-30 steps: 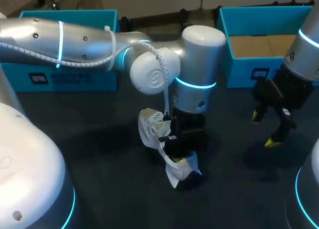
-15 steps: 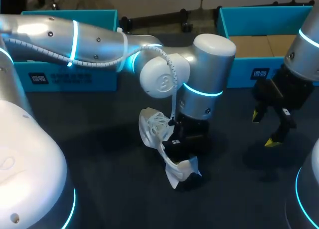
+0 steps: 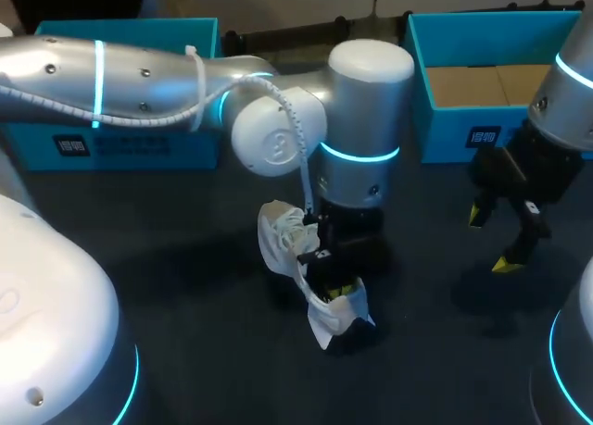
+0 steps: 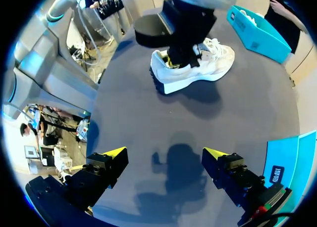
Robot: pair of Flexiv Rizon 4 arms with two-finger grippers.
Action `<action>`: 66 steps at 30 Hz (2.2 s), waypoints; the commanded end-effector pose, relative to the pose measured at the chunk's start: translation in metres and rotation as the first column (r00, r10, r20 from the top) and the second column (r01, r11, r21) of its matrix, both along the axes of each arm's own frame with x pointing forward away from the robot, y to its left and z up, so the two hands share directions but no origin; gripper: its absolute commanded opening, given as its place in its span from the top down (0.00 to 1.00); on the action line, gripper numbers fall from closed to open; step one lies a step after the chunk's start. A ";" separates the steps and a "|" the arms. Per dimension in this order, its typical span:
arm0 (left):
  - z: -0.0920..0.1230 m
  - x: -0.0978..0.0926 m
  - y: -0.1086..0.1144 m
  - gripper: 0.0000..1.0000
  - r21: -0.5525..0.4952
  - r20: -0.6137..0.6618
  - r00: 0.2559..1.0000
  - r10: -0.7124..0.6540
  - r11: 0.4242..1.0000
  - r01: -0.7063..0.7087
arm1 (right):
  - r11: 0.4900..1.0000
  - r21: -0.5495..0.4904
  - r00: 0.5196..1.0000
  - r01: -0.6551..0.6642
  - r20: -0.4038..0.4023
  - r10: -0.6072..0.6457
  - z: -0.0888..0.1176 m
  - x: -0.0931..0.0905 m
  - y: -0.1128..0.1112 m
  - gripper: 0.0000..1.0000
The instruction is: Take the shoe out of the shoebox, open the shoe tongue, remove and reinsert the insole, then place the shoe into the shoebox
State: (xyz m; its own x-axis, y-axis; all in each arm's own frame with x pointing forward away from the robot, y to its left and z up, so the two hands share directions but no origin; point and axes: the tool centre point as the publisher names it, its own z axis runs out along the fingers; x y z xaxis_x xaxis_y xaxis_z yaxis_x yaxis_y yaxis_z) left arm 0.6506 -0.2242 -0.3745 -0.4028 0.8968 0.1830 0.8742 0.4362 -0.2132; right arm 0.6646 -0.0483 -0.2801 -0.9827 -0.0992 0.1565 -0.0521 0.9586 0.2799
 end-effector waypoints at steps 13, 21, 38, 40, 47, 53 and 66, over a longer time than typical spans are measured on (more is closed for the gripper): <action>0.018 0.014 0.010 1.00 -0.031 0.182 0.964 0.193 0.981 -0.190 | 1.000 -0.002 1.000 0.000 0.001 0.000 -0.001 0.000 0.000 0.00; 0.023 0.020 0.019 1.00 0.017 0.186 0.958 0.216 0.975 -0.223 | 1.000 -0.002 1.000 0.000 0.001 0.000 -0.001 0.000 0.000 0.00; 0.013 0.016 0.011 0.00 0.112 0.239 0.957 0.164 0.974 -0.195 | 1.000 -0.002 1.000 0.000 0.001 0.000 -0.001 0.000 0.000 0.00; 0.012 0.017 0.013 0.00 0.120 0.235 0.958 0.163 0.974 -0.195 | 1.000 -0.002 1.000 0.000 0.001 0.000 -0.001 0.000 0.000 0.00; 0.011 0.022 0.023 0.00 0.141 0.237 0.957 0.167 0.969 -0.204 | 1.000 -0.002 1.000 0.000 0.001 0.000 -0.001 0.000 0.000 0.00; 0.014 0.030 0.027 0.00 0.136 0.242 0.955 0.172 0.969 -0.209 | 1.000 -0.002 1.000 0.000 0.001 0.000 -0.001 0.000 0.000 0.00; 0.026 0.042 0.035 0.00 0.117 0.225 0.962 0.152 0.976 -0.182 | 1.000 -0.002 1.000 0.000 0.001 0.000 -0.001 0.000 0.000 0.00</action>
State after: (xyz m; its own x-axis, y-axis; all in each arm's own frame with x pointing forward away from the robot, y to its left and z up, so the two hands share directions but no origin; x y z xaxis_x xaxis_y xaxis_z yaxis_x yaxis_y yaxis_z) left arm 0.6881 -0.1957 -0.3517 -0.5887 0.7838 0.1979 0.8043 0.5924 0.0464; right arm 0.6647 -0.0482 -0.2803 -0.9827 -0.0994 0.1564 -0.0523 0.9585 0.2802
